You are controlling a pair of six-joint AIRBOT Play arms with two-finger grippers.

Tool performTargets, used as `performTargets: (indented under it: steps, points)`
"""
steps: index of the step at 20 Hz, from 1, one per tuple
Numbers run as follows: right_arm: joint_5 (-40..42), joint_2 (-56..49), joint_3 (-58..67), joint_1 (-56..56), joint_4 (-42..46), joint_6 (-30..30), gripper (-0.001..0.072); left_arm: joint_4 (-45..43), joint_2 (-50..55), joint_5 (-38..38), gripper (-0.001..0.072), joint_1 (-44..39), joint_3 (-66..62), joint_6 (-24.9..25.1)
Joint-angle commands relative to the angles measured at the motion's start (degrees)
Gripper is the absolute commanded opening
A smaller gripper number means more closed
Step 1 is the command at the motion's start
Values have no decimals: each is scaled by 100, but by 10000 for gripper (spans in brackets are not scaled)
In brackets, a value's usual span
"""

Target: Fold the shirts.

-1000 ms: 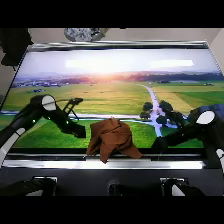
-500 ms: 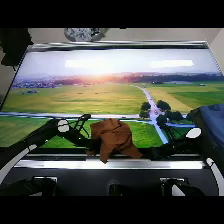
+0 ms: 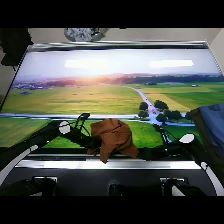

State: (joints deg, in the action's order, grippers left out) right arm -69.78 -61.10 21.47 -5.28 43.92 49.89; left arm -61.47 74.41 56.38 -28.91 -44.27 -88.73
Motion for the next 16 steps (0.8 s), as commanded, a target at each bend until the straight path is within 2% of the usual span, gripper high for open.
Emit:
performTargets:
  steps: [1, 2, 3, 4, 5, 7, 9, 11, 13, 14, 16]
  points:
    - [1150, -4, -28, 955, -96, 710, 556, 4, -4, 127, 32, 0, -4, -22]
    - [1351, -4, -28, 1158, -133, 844, 498, 2, -24, 173, 31, 0, -4, -22]
    - [1405, -4, -28, 1290, -203, 855, 393, 2, -52, 208, 31, 0, -4, -22]
    - [1381, -4, -24, 1320, -214, 833, 188, 2, -68, 208, 31, 2, -11, -24]
    - [1342, -2, -24, 1311, -192, 824, 46, -2, -68, 210, 31, 9, -52, -22]
    - [1196, 17, 127, 1296, 57, 551, 43, -186, -116, 345, 30, 74, -269, -22]
    - [870, 190, 654, 1296, 966, 562, 43, -1021, -354, 682, 29, 162, -802, -26]
    - [380, 487, 1652, 1292, 2592, 968, 43, -2162, -723, 1126, 29, 310, -1589, -31]
    - [-142, 769, 2988, 1292, 4572, 1434, 44, -3130, -1115, 1456, 29, 570, -2538, -173]
    - [-337, 885, 3720, 1292, 5482, 1519, 43, -3348, -1294, 1493, 30, 732, -3014, -190]
    - [-507, 1023, 5115, 1292, 6717, 1539, 44, -3434, -1620, 1495, 30, 1102, -4207, -431]
